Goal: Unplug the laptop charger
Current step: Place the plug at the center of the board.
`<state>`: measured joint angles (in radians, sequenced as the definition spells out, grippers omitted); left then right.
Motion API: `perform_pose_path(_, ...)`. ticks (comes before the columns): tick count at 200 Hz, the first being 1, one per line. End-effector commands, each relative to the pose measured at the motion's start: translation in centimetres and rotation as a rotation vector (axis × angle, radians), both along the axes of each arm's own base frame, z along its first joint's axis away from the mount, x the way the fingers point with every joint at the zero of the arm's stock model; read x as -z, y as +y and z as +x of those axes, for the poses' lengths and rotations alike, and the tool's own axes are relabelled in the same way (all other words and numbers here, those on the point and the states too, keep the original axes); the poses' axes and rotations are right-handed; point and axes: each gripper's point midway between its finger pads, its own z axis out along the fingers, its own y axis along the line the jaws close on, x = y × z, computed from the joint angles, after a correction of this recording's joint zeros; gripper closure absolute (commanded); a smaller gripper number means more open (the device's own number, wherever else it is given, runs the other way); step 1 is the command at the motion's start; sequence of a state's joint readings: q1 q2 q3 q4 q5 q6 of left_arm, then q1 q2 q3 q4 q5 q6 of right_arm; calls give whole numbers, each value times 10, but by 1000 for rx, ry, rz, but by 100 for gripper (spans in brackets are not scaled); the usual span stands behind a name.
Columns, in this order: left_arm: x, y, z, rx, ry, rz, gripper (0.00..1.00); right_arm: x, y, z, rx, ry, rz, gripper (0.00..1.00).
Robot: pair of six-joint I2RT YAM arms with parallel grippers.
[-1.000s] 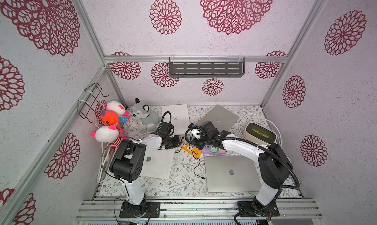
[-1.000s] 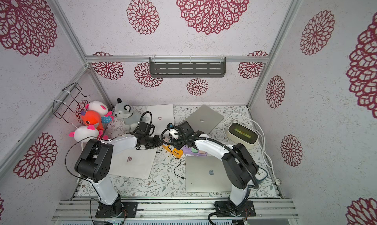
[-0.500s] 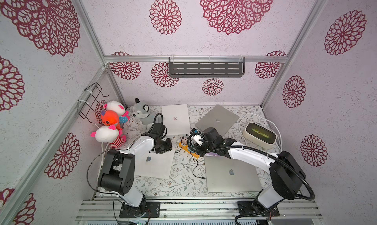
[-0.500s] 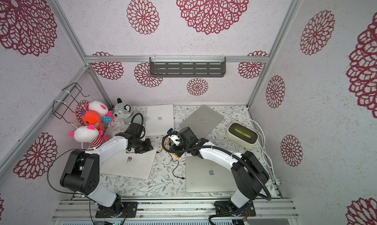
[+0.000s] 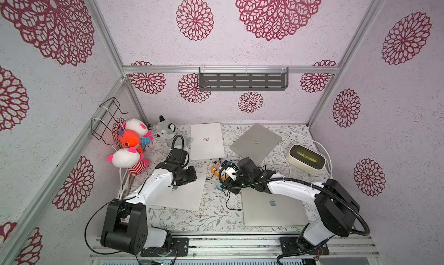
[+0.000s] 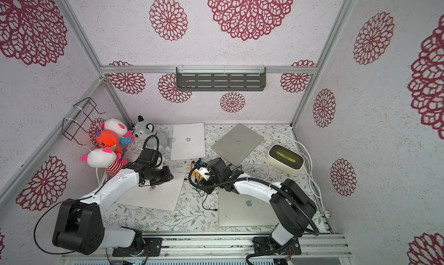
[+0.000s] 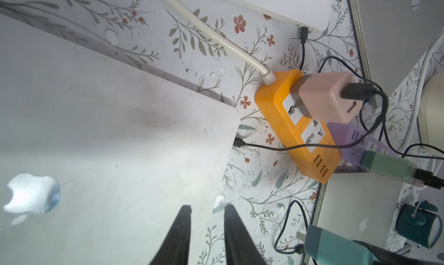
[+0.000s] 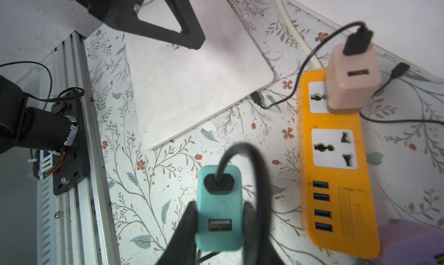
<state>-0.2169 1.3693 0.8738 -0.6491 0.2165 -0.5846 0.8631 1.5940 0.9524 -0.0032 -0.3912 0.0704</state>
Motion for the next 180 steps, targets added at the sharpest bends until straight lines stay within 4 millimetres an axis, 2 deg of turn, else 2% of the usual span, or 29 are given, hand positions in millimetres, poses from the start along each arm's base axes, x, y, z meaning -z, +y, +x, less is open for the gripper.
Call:
perform_pose_path(1, -5, 8, -9, -39, 1, 9, 71, -7, 17, -7, -47, 17, 63, 98)
perform_pose_path(48, -10, 14, -23, -67, -9, 18, 71, 11, 29, -20, -90, 79, 61, 97)
perform_pose_path(98, -12, 16, -28, -96, -21, 7, 70, 26, 37, -29, -129, 128, 63, 97)
perform_pose_path(180, -10, 18, -30, -105, -12, 11, 70, 56, 33, -28, -114, 183, -17, 86)
